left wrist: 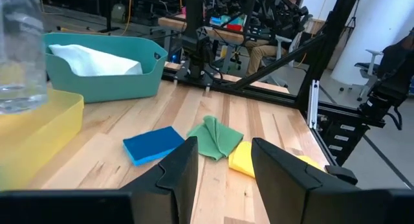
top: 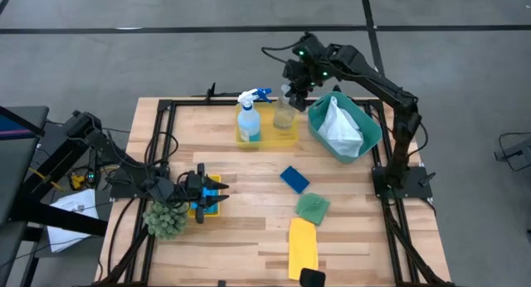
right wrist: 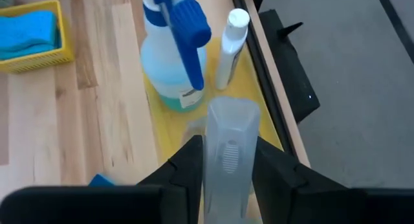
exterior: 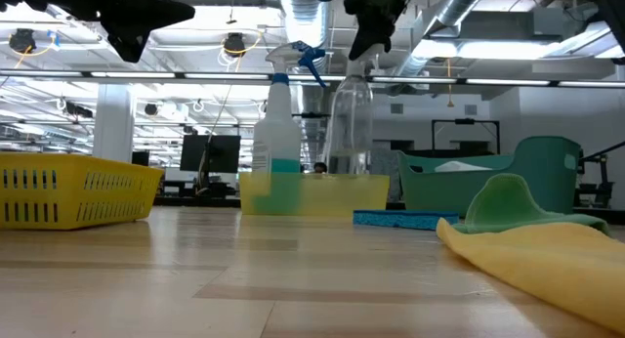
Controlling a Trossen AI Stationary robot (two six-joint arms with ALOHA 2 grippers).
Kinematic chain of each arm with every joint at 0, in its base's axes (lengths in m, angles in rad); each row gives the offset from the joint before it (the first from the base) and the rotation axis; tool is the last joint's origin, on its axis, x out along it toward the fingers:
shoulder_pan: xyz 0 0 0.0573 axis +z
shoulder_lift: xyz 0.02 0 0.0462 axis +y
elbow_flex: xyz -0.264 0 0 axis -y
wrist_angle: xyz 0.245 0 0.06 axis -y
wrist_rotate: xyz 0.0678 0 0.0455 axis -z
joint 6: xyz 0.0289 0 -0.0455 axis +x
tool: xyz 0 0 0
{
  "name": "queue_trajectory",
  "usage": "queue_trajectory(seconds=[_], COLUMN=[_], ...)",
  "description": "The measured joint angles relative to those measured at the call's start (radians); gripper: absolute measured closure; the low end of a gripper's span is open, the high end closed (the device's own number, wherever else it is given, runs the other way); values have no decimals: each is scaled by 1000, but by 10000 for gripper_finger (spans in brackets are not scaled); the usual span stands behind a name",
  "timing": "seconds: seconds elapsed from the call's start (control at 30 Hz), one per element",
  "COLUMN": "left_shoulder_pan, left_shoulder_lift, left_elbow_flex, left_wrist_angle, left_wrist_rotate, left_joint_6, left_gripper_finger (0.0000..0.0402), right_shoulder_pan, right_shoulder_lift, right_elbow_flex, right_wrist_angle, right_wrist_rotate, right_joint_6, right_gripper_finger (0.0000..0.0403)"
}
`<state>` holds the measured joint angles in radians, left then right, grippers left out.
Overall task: Pick & Place Kitchen Items
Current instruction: Put the transparent spray bottle into the top yellow bin
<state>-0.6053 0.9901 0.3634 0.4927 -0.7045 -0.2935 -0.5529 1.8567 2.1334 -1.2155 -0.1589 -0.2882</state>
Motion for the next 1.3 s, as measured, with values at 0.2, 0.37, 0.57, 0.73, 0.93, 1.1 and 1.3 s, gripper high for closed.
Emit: queue_trajectory(seconds=[0.2, 0.37, 0.57, 0.73, 0.93, 1.1, 1.3], left_shoulder_pan=[-3, -3, -3, -3, -3, -3, -3], left_shoulder_lift=[11, 56, 83, 84, 84, 84, 84], left_elbow_flex=[0, 0, 0, 0, 0, 0, 0], left_wrist_angle=[-3, -4, 4, 6, 43, 50, 54], left_wrist_rotate=[0, 0, 0, 0, 0, 0, 0], left_joint_6=[0, -13, -29, -36, -32, -31, -30], left_gripper_finger=[262, 262, 262, 262, 262, 262, 262], right_shoulder_pan=[-14, -23, -42, -59, -64, -65, -63], right_shoulder_lift=[50, 98, 92, 36, -2, -16, -18], right_elbow_flex=[78, 191, 221, 223, 224, 224, 224], right_wrist_angle=[-5, -53, -104, -131, -133, -158, -195], right_wrist_rotate=[-23, -35, -47, -43, -34, -34, -35], right_joint_6=[-18, -29, -17, 4, 25, 45, 57], right_gripper_finger=[307, 307, 307, 307, 307, 307, 308])
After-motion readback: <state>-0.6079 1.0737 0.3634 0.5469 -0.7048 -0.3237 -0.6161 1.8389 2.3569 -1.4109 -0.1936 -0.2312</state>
